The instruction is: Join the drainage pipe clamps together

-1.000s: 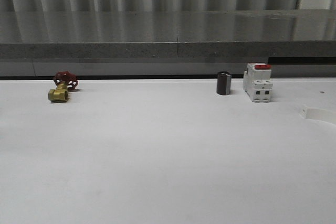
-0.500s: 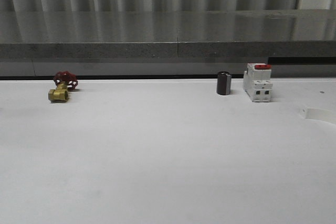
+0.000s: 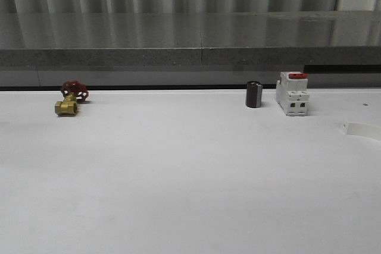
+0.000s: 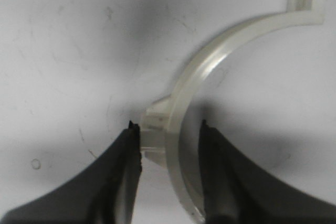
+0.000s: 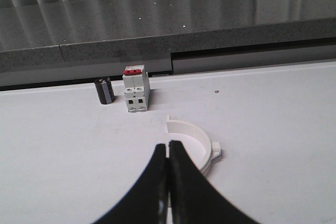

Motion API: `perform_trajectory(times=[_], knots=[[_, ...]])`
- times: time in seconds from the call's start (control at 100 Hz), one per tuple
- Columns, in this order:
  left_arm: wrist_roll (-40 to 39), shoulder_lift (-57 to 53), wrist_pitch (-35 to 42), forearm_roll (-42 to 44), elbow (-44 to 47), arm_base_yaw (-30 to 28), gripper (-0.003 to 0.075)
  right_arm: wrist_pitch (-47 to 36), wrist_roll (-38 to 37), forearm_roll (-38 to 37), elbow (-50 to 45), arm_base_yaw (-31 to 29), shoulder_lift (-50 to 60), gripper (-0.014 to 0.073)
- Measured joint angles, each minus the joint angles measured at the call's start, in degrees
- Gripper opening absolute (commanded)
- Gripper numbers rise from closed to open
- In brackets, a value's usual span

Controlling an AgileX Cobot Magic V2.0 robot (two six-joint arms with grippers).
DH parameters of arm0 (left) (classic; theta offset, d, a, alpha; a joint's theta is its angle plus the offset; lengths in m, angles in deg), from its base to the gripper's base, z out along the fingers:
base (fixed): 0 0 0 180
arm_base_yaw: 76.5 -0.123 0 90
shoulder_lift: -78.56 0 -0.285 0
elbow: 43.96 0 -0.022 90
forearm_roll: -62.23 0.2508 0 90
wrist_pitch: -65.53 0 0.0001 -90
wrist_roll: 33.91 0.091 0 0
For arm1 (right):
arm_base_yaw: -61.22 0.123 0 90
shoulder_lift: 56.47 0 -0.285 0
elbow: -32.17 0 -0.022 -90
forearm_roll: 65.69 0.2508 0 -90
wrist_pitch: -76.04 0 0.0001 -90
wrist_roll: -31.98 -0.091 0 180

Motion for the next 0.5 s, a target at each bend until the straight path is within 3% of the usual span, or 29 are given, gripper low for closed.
perform_trajectory(times=[0.5], knots=[[-1.9,-3.0,-5.4,-1.0,-0.3,2.2,0.0064,0.0,0.0,0.0,0.0,0.0,0.0,-0.0118]])
